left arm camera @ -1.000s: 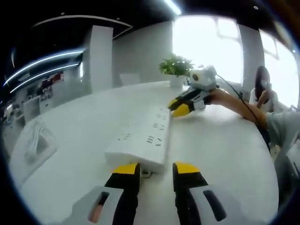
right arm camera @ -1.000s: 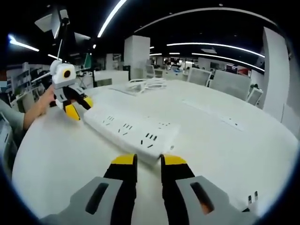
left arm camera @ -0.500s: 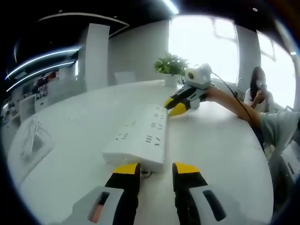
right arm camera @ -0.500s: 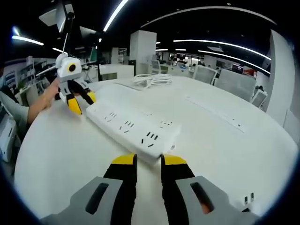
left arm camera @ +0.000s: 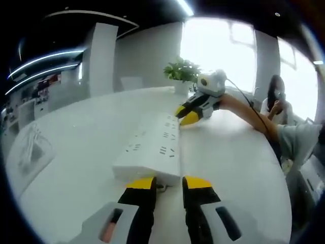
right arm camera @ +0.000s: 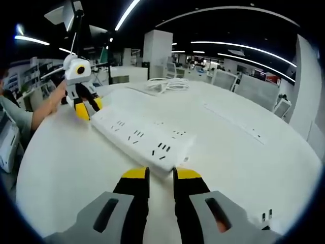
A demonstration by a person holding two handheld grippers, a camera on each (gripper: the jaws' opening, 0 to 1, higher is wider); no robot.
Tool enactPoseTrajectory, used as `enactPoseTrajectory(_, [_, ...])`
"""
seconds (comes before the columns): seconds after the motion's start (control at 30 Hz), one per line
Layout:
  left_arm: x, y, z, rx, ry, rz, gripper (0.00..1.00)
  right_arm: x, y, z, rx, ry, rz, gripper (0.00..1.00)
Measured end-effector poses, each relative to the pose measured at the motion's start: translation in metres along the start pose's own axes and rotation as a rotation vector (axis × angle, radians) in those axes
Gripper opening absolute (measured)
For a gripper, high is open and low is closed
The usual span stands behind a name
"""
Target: Straighten the power strip on the desk, plug the charger into it
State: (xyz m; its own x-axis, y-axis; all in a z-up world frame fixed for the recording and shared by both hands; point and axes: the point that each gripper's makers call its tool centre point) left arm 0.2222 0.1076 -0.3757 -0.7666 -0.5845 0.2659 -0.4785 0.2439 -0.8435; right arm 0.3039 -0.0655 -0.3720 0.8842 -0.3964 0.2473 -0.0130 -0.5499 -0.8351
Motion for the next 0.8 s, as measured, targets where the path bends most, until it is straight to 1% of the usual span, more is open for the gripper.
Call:
enactPoseTrajectory(0.17, [-0.0004, -0.0001, 0.0, 0.002, 0.0, -0.005, 0.21, 0.0015, 0.0004, 0.0006, 0.001, 0.005, 0.0, 0.17])
enactPoseTrajectory(0.23, [-0.0002, 0.0003, 0.0001, 0.0, -0.005, 0.007, 0.21, 0.0014, 0.0007, 0.0008, 0.0, 0.006, -0.006, 0.17])
enactPoseTrajectory(0.33, [0.0002, 0.0009, 0.0003, 0.0, -0.009, 0.021, 0.21, 0.0015, 0.0009, 0.001, 0.004, 0.005, 0.004, 0.17])
enactPoseTrajectory(0.53, [0.0009, 0.0014, 0.0004, 0.001, -0.008, 0.013, 0.21, 0.001, 0.0012, 0.0026, 0.008, 0.003, 0.021, 0.18])
enactPoseTrajectory(0.8, [0.0015, 0.0013, 0.0003, -0.007, -0.014, 0.032, 0.22, 0.0025, 0.0006, 0.002, 0.004, 0.006, 0.022, 0.19])
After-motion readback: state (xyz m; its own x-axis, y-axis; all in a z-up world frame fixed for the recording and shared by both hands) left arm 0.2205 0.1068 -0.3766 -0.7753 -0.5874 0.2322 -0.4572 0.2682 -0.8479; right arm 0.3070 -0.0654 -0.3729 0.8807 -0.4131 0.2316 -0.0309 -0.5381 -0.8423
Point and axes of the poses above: the point that each gripper's makers call its tool centre point, and the gripper's own axes: z roughly forward along the fingers, x roughly to its right, y roughly out of its underside, and after that the axes turned 9 degrees about -z, right-handed
